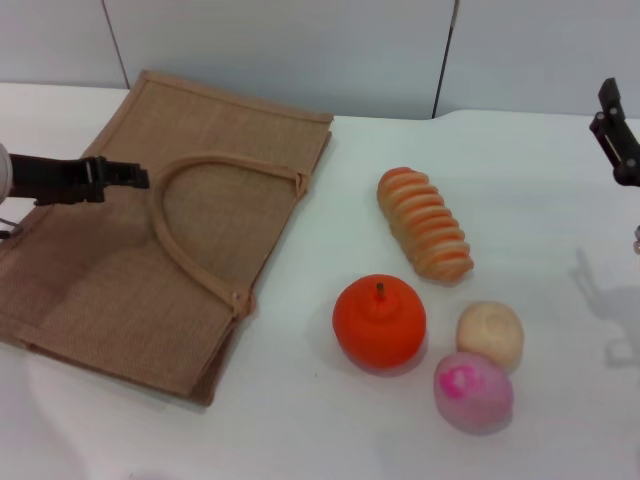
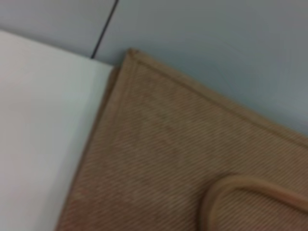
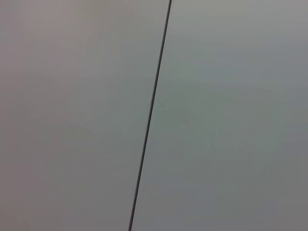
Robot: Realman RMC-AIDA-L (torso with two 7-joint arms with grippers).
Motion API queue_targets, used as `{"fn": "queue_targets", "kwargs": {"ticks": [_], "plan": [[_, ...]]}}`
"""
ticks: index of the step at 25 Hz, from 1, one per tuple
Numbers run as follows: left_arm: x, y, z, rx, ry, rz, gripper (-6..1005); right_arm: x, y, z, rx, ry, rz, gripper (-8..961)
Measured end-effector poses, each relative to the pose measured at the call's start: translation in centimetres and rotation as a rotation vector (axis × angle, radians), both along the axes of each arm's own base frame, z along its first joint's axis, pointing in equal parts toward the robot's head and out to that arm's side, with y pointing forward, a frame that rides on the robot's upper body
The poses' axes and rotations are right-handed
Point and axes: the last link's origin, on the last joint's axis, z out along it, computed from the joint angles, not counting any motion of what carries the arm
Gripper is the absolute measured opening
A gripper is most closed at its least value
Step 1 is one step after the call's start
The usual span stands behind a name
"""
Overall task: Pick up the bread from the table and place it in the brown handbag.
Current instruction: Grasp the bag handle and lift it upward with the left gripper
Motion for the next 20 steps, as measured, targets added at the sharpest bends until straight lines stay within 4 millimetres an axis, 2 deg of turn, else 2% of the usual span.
{"fn": "queue_targets", "kwargs": {"ticks": [8, 14, 20], "plan": [[0.4, 0.8, -0.2, -0.01, 0.058, -0.004, 782, 0.0, 0.0, 0.0, 0.0, 0.0, 0.001, 860], [0.9, 1.6, -2.0, -0.022, 0.076, -0.039, 783, -0.1, 0.1, 0.0, 0.0, 0.0, 0.002, 858], [0.7, 1.9, -2.8, -0.013, 0.104, -0.044, 783, -0.1, 0.1, 0.0, 0.0, 0.0, 0.002, 856]]}}
